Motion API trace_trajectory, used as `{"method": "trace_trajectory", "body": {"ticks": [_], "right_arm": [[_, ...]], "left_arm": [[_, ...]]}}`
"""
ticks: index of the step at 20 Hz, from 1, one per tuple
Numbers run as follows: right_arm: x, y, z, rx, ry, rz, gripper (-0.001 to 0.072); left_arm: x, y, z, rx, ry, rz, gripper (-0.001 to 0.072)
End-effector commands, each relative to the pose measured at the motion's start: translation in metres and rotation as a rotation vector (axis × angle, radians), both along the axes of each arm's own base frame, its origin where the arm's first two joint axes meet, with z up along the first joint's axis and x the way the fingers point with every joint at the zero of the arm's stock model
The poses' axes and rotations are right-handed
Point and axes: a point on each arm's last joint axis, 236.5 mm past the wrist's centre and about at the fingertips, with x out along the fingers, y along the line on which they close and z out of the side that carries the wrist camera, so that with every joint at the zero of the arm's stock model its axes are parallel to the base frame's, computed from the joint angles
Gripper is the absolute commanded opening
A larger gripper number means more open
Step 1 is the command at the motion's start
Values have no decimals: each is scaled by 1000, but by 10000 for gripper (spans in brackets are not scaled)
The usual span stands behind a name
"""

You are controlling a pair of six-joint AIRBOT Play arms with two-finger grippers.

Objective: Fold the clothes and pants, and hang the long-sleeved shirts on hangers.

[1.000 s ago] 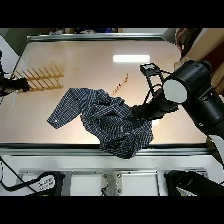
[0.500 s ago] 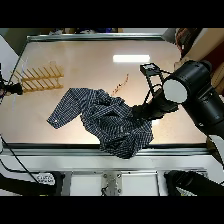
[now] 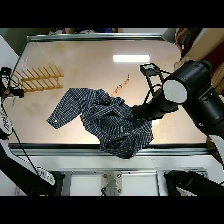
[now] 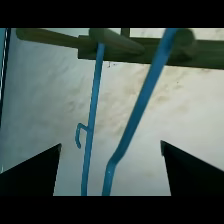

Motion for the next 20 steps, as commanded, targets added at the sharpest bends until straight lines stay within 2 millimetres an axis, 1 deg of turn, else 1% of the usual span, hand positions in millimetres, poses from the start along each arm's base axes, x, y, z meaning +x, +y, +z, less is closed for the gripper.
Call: {"method": "trace_trajectory", "body": {"ticks": [1,4,8,11,13,15,17,18,20], "right_arm": [[0,0,0,0,0,1,22],[0,0,0,0,0,1,22],[0,0,0,-1,1,1,22],[0,0,-1,-1,2,1,22],[0,0,-1,-1,2,1,22],[0,0,-1,-1,2,1,22],[0,0,-1,-1,2,1,22],[0,0,-1,-1,2,1,22],[0,0,-1,-1,2,1,22]], "left_arm": [[4,14,-16,16,56,15,709],[4,21,-23,15,53,24,709],[0,19,-45,-5,89,27,709],[0,20,-49,-5,89,25,707],[2,20,-47,-3,83,24,495],[1,20,-47,-4,84,24,259],[1,20,-48,-6,84,25,92],[0,20,-48,-7,87,26,27],[-2,19,-49,-11,97,29,21]]}}
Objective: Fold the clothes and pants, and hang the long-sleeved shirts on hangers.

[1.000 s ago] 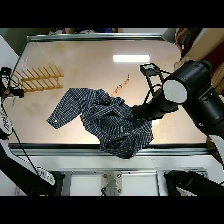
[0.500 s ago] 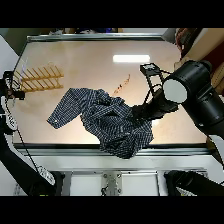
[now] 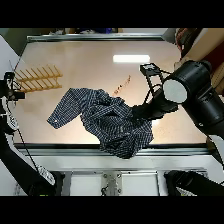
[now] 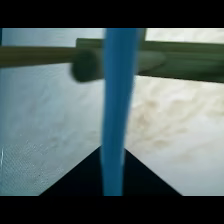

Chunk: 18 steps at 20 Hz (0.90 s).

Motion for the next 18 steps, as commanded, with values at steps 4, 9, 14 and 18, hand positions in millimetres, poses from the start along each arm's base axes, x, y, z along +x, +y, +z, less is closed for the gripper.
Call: {"method": "trace_trajectory", "body": {"ticks": [4,9,14,18], "right_arm": [[0,0,0,0,1,1,22],[0,0,0,0,1,1,22],[0,0,0,0,1,1,22],[0,0,0,0,1,1,22]], "left_arm": [[-6,-3,6,-16,14,16,20],[-5,-3,55,5,-39,30,19],[-1,-10,146,55,-184,56,19],[13,-63,224,-4,-349,10,21]]}}
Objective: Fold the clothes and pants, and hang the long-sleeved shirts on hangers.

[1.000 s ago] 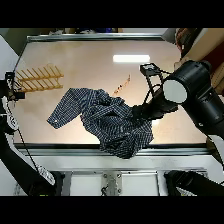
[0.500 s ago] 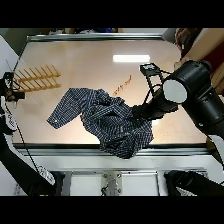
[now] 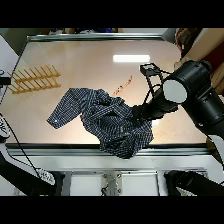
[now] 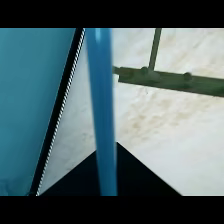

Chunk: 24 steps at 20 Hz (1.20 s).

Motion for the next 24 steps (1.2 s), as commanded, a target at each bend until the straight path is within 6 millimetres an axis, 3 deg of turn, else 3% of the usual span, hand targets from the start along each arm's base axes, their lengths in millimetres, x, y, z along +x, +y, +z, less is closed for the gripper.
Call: {"method": "trace_trajectory", "body": {"ticks": [1,7,9,12,16,17,20,22,24], "right_arm": [[0,0,0,0,1,1,22],[0,0,0,0,1,1,22],[0,0,0,0,1,1,22],[0,0,0,0,1,1,22],[0,0,0,0,1,1,22],[0,0,0,0,1,1,22],[0,0,0,0,1,1,22],[0,0,0,-1,1,1,22],[0,0,0,0,2,1,22]], "left_arm": [[9,-55,70,-56,-143,-57,21],[5,-194,170,-172,-300,-277,21],[-6,-235,192,-203,-315,-351,21],[-35,-291,203,-252,-253,-503,21],[-88,-366,195,-367,-82,-877,21],[-101,-377,191,-407,-37,-925,21],[-138,-380,172,-470,135,-950,21],[-133,-380,175,-462,110,-949,21],[-136,-381,174,-407,130,-1057,20]]}}
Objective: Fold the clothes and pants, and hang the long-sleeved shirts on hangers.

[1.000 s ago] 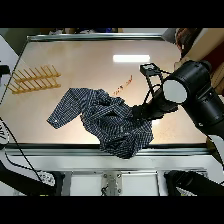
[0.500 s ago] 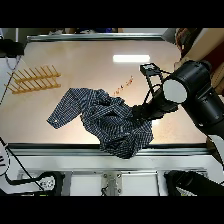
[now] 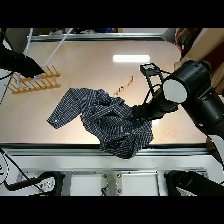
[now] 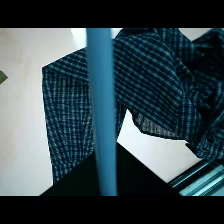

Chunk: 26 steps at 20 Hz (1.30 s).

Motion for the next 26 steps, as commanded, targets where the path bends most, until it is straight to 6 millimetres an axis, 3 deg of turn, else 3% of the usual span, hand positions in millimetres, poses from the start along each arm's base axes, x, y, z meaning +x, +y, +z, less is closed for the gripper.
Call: {"method": "trace_trajectory", "body": {"ticks": [1,6,11,16,20,26], "right_arm": [[0,0,0,-1,1,1,22],[3,3,-1,6,-8,2,22],[4,2,-1,1,-10,29,22],[20,-18,27,33,-64,-28,22],[35,-33,50,68,-125,-89,22],[38,-51,55,62,-121,-144,22]], "left_arm": [[-17,-7,-4,48,5,-179,20],[-17,-11,-5,-37,-26,-268,20],[-22,-2,-35,-142,-6,-335,19],[-54,-7,-68,-75,-72,-606,19],[-83,-15,-92,-79,-71,-723,19],[-108,-25,-118,-107,-14,-757,19]]}}
